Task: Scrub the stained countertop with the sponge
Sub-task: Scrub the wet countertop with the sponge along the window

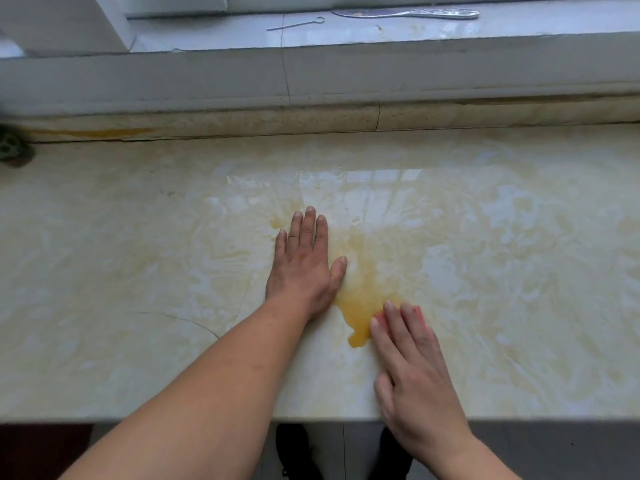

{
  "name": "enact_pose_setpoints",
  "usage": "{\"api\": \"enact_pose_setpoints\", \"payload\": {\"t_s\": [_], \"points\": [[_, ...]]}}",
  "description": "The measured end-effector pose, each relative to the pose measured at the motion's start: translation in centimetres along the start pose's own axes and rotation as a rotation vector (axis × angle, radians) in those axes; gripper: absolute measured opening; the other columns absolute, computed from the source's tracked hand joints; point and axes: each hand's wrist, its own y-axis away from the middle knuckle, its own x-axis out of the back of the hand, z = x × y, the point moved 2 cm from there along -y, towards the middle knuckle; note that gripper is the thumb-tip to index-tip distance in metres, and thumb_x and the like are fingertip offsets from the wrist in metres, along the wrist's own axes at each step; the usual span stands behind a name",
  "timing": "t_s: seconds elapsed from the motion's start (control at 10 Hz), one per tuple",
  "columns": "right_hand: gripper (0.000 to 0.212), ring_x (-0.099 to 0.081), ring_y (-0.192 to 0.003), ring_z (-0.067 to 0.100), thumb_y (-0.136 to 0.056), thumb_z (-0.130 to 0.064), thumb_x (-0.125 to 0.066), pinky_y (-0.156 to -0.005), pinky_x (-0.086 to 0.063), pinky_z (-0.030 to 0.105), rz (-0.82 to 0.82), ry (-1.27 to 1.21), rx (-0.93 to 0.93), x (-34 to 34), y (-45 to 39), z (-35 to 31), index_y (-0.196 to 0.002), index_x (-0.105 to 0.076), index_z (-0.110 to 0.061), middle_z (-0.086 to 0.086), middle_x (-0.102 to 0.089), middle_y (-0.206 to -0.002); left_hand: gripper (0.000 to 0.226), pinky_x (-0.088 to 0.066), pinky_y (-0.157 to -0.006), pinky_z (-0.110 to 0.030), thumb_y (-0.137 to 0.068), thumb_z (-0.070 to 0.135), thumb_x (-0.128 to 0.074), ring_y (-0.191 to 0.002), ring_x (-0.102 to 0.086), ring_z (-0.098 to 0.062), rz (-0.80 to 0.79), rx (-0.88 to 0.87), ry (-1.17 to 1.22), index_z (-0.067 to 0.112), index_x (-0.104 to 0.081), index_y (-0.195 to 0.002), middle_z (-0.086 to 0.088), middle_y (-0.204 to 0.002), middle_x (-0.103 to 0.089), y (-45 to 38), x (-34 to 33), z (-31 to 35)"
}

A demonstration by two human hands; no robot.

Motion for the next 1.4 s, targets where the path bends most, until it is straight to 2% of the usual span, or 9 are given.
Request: {"api": "enact_pose_setpoints", "payload": {"t_s": [0.1, 0.2, 0.4, 0.7, 0.8, 1.0, 1.2, 1.3, 1.4], "points": [[0.076, 0.013, -0.155, 0.019, -0.085, -0.034, -0.029, -0.125, -0.003, 0.045, -0.069, -0.006, -0.113, -0.2, -5.1, -1.1, -0.159, -0.026, -0.021, -0.003, 0.000, -0.170, 0.080, 0.016, -0.128, -0.045, -0.106, 0.058, -0.020, -0.156, 0.031, -0.020, 0.004, -0.001, -0.001, 0.016, 0.017, -0.164, -0.003, -0.169, 0.033, 0.0, -0.1, 0.0], [0.078, 0.021, -0.153, 0.015, -0.083, -0.039, -0.020, -0.124, 0.007, 0.041, -0.089, -0.003, -0.178, 0.0, -8.1, -1.2, -0.160, -0.018, -0.025, -0.007, 0.008, -0.169, 0.080, 0.016, -0.127, -0.045, -0.106, 0.058, -0.019, -0.155, 0.032, -0.019, 0.010, -0.006, 0.001, 0.016, 0.017, -0.164, -0.003, -0.169, 0.034, -0.1, -0.2, -0.1], [0.073, 0.005, -0.156, 0.018, -0.087, -0.031, -0.032, -0.124, -0.013, 0.051, -0.101, 0.010, -0.135, -0.1, -2.1, -1.4, -0.159, -0.025, -0.021, -0.005, -0.005, -0.170, 0.080, 0.014, -0.128, -0.047, -0.106, 0.058, -0.017, -0.155, 0.034, -0.020, 0.010, -0.011, 0.009, 0.016, 0.019, -0.164, -0.004, -0.168, 0.036, 0.1, -0.2, -0.1], [0.078, 0.024, -0.152, 0.011, -0.084, -0.038, -0.018, -0.124, 0.009, 0.040, -0.126, 0.036, -0.184, 0.4, -10.7, -1.0, -0.161, -0.010, -0.026, -0.009, 0.012, -0.168, 0.081, 0.014, -0.128, -0.047, -0.105, 0.059, -0.017, -0.155, 0.033, -0.020, 0.003, -0.007, -0.007, 0.016, 0.017, -0.164, -0.003, -0.169, 0.035, -0.1, -0.3, 0.0], [0.077, 0.023, -0.152, 0.011, -0.086, -0.036, -0.021, -0.123, 0.008, 0.040, -0.138, 0.020, -0.155, 0.3, -6.8, -1.7, -0.162, -0.010, -0.027, -0.010, 0.012, -0.168, 0.081, 0.015, -0.128, -0.047, -0.106, 0.059, -0.018, -0.155, 0.034, -0.020, 0.010, -0.009, -0.002, 0.016, 0.018, -0.164, -0.004, -0.168, 0.036, -0.1, -0.2, -0.1], [0.073, 0.020, -0.153, 0.013, -0.090, -0.041, -0.022, -0.125, 0.005, 0.040, -0.131, 0.022, -0.197, 0.6, -13.2, -1.1, -0.161, -0.010, -0.029, -0.009, 0.009, -0.169, 0.081, 0.015, -0.128, -0.047, -0.104, 0.059, -0.015, -0.154, 0.034, -0.020, 0.010, -0.009, 0.002, 0.016, 0.017, -0.164, -0.003, -0.168, 0.036, -0.1, -0.2, -0.1], [0.064, -0.012, -0.153, 0.021, -0.089, -0.036, -0.036, -0.124, -0.017, 0.042, -0.054, 0.097, -0.131, 1.3, -11.6, -0.4, -0.152, -0.039, -0.024, -0.001, -0.029, -0.162, 0.081, 0.014, -0.128, -0.047, -0.105, 0.060, -0.015, -0.155, 0.034, -0.021, 0.011, -0.010, -0.011, 0.016, 0.019, -0.164, -0.004, -0.168, 0.037, -0.1, -0.3, -0.1], [0.066, -0.006, -0.155, 0.019, -0.090, -0.035, -0.036, -0.125, -0.011, 0.044, -0.095, 0.112, -0.104, 1.0, -9.2, 0.0, -0.155, -0.035, -0.024, -0.002, -0.022, -0.166, 0.081, 0.015, -0.127, -0.047, -0.105, 0.060, -0.016, -0.154, 0.035, -0.020, 0.013, -0.008, -0.006, 0.016, 0.020, -0.164, -0.003, -0.167, 0.039, -0.2, -0.3, -0.1], [0.072, 0.007, -0.156, 0.017, -0.089, -0.040, -0.024, -0.126, -0.001, 0.044, -0.116, 0.095, -0.114, 0.7, -13.1, 0.6, -0.160, -0.022, -0.026, -0.005, -0.007, -0.169, 0.081, 0.015, -0.127, -0.047, -0.105, 0.060, -0.017, -0.154, 0.035, -0.020, 0.006, -0.009, -0.003, 0.017, 0.020, -0.164, -0.003, -0.167, 0.038, -0.2, -0.3, -0.1]]}}
